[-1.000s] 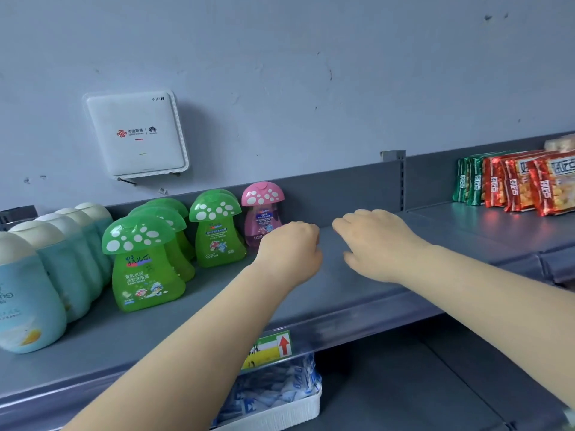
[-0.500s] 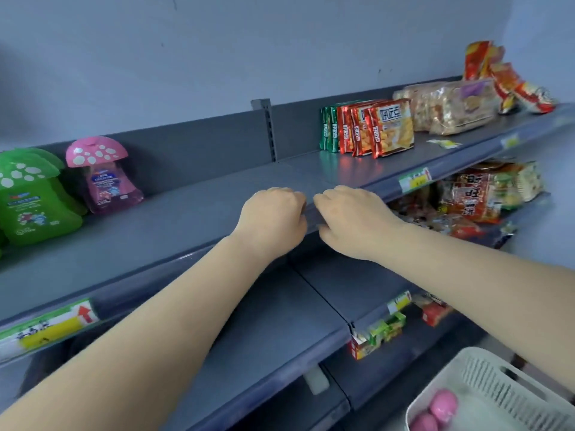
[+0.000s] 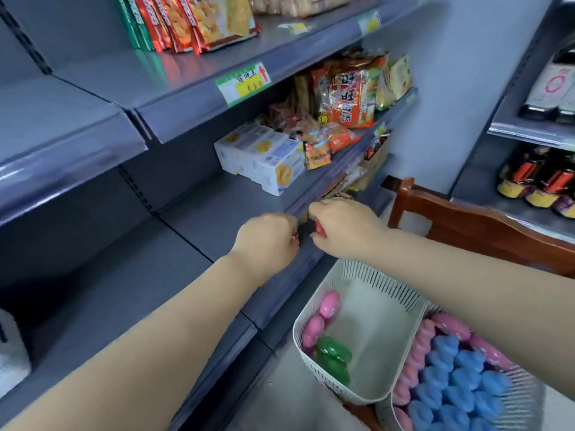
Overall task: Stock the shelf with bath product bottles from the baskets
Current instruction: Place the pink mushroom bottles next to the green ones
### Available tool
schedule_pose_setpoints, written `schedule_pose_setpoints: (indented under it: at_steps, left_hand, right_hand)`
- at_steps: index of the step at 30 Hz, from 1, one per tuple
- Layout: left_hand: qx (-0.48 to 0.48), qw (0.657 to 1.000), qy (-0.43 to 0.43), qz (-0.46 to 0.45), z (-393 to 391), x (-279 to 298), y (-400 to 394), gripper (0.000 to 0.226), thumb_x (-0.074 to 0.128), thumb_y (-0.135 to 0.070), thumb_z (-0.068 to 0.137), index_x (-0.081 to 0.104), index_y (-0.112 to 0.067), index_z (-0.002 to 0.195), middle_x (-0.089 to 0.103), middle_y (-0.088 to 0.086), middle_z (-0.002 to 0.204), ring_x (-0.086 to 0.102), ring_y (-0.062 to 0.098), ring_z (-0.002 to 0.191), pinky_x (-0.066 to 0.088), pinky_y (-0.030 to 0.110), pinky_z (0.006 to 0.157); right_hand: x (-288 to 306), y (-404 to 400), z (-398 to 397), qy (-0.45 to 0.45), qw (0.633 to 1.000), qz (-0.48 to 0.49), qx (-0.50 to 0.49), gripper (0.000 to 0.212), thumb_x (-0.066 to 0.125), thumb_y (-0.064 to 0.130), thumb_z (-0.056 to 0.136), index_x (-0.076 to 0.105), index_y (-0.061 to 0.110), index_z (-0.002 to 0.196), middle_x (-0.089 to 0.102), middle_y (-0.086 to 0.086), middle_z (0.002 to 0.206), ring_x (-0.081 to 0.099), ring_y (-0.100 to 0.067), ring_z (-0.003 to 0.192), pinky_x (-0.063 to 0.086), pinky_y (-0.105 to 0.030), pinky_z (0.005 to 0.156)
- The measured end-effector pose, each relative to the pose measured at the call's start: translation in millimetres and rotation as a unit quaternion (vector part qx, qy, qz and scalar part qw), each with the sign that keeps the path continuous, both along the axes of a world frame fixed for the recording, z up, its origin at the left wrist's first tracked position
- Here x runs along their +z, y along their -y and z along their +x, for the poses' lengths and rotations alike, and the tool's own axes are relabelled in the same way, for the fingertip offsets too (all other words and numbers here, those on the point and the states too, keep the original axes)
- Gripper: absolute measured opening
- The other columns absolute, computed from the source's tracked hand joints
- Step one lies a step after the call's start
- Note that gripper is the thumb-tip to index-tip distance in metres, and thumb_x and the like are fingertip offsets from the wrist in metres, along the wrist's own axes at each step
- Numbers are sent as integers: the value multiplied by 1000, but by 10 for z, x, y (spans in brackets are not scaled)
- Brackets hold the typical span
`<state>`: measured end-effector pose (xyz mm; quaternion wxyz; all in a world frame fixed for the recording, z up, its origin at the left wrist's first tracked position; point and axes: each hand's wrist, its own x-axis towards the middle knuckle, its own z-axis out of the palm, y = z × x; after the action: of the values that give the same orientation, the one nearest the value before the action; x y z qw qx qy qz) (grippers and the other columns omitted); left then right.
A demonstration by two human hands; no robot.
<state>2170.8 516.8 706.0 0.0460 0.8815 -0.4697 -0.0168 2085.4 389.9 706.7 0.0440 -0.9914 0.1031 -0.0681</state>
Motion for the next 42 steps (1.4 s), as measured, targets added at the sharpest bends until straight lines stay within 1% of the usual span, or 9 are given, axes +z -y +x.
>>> schedule_pose_setpoints:
  at_steps: [10,12,14,17,20,24,29,33,42]
  left_hand:
    - [23,956,-286,63,-227,-1944,685,15,55,-16,85,58,-14,99,61,8,105,58,27,102,47,34,83]
    - [27,951,-295,87,-267,-2379,737,7,53,-12,83,55,-15,89,62,11,97,63,30,94,51,36,75]
    - [49,950,-296,88,-267,-2785,772,13,52,-17,85,54,-12,97,60,10,98,61,30,92,44,33,68]
    - [87,947,-298,85,-214,-3315,859,25,56,-30,88,54,-14,107,58,5,102,59,25,90,42,30,66]
    - [115,934,-328,81,-151,-3737,998,28,58,-23,85,56,-16,112,60,4,101,60,22,87,52,34,72]
    - [117,919,-367,84,-101,-4101,1151,42,52,-13,87,47,-16,129,57,6,118,57,28,104,51,41,89]
    - [112,931,-318,139,-107,-4316,1249,59,50,-8,90,27,-12,143,40,14,134,48,36,115,43,51,97]
    - [92,940,-290,157,-106,-4443,1303,69,51,-3,90,13,-7,147,29,16,143,44,36,122,38,47,103]
    - [40,940,-321,106,-87,-4389,1339,63,61,-9,86,31,-13,141,43,16,131,49,34,116,40,45,100]
  right_hand:
    - [-1832,573,-344,-118,946,249,-170,34,58,26,86,53,13,118,61,-5,111,58,-25,104,44,-32,89]
    - [-2199,601,-366,-125,926,297,-194,35,60,24,86,54,12,118,61,-4,109,58,-22,102,43,-29,88]
    - [-2546,620,-343,-121,910,334,-216,37,64,22,84,54,11,118,61,-4,110,57,-21,100,42,-26,85]
    - [-3032,630,-262,-99,890,376,-238,40,67,18,81,53,10,118,58,-4,110,53,-17,92,38,-22,77]
    - [-3486,648,-153,-84,871,408,-259,45,68,10,80,51,7,121,57,-7,114,54,-18,95,30,-16,68]
    - [-3961,694,-29,-50,820,476,-313,62,66,0,79,38,4,135,49,-9,127,52,-22,108,33,-13,78]
    - [-4390,747,18,-85,783,527,-319,84,68,2,78,19,4,146,39,-10,144,45,-26,126,37,-30,98]
    - [-4600,742,58,-74,760,556,-328,76,67,-4,78,25,5,141,46,-12,136,49,-26,121,45,-34,93]
    - [-4653,798,-134,-5,740,562,-370,45,47,-9,84,44,1,128,53,-5,95,50,-21,86,42,-22,76]
